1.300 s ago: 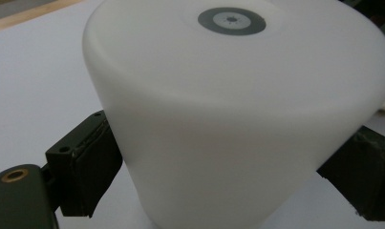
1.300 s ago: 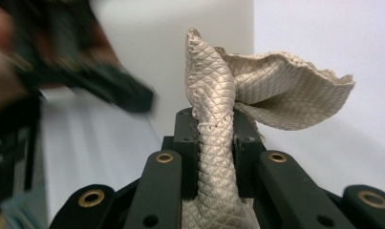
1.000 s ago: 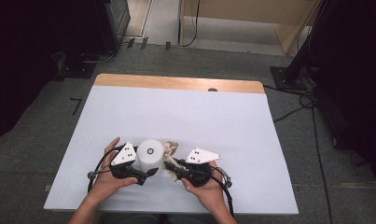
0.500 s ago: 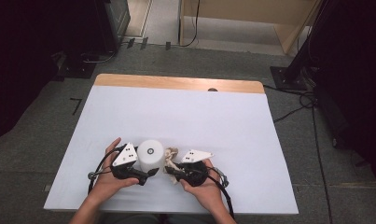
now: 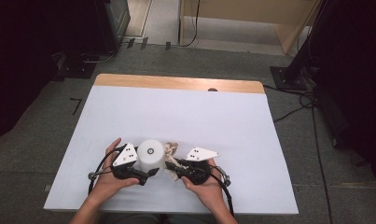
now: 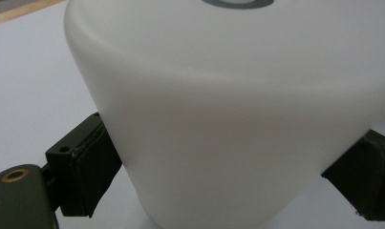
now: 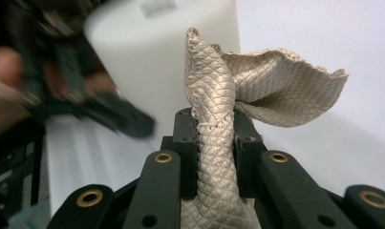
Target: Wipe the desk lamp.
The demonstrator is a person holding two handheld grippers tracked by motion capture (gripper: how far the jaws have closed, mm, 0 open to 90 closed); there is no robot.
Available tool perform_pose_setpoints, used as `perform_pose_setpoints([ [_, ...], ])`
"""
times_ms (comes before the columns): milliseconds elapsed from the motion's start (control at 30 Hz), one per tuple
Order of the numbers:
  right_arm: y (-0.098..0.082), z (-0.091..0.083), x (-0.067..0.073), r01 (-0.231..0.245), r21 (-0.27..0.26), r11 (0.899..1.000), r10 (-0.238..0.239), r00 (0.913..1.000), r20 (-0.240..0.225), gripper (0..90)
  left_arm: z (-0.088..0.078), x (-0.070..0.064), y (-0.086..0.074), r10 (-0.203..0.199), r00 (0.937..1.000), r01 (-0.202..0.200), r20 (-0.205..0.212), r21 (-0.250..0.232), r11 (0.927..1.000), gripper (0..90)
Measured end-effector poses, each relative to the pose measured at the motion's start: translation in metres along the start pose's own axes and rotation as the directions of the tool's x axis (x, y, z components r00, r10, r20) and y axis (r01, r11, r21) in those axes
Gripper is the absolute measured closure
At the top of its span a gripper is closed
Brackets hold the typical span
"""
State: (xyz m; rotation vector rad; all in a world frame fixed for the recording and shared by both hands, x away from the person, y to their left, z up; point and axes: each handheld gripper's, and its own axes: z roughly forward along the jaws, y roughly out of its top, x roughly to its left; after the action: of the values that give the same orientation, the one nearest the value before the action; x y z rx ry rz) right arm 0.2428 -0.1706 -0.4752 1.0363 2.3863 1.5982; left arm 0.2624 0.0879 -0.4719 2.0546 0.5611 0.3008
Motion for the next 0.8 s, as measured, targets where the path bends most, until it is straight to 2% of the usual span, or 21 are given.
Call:
perform_pose_setpoints([
  [67,-0.007,0.008,-0.005,-0.025,0.053,0.998,0.024,0.9997,0.007,76.3,0.0,0.0,0.0,-0.002,1.0,0.002,-0.001,-0.001,1.0,7.7],
  [133,-0.012,0.014,-0.008,-0.027,0.095,0.995,0.026,0.9996,0.015,76.1,0.0,0.0,0.0,-0.002,1.0,0.002,-0.003,0.0,1.0,7.7],
  [233,-0.011,0.013,-0.006,-0.016,0.09,0.996,0.013,0.9996,0.025,76.3,0.001,-0.001,0.0,-0.004,1.0,0.004,-0.004,0.0,1.0,7.7],
  [300,-0.008,0.009,-0.005,-0.013,0.056,0.998,0.011,0.9996,0.027,76.5,0.001,-0.001,0.0,-0.005,1.0,0.005,-0.004,0.001,1.0,7.7],
  [433,0.001,-0.003,-0.002,-0.013,-0.055,0.998,0.014,0.9999,0.009,76.6,0.001,-0.002,0.001,-0.008,0.9999,0.008,-0.015,-0.002,1.0,7.6],
  [533,0.004,-0.007,0.001,0.017,-0.077,0.997,-0.016,0.9998,0.015,76.5,0.003,-0.005,0.001,-0.003,0.9994,0.003,-0.035,0.0,1.0,7.2],
  [667,-0.001,0.0,-0.003,0.015,-0.025,1.0,-0.014,0.9998,0.015,76.4,0.003,-0.007,0.0,-0.012,0.9988,0.011,-0.048,-0.005,0.9999,7.2],
  [767,-0.007,0.01,-0.009,-0.017,0.066,0.998,0.016,0.9996,0.023,76.4,0.003,-0.008,0.0,-0.015,0.9981,0.015,-0.059,-0.009,0.9998,7.2],
  [800,-0.008,0.012,-0.01,-0.021,0.081,0.996,0.02,0.9996,0.02,76.3,0.003,-0.009,0.0,-0.014,0.998,0.013,-0.061,-0.01,0.9999,7.1],
])
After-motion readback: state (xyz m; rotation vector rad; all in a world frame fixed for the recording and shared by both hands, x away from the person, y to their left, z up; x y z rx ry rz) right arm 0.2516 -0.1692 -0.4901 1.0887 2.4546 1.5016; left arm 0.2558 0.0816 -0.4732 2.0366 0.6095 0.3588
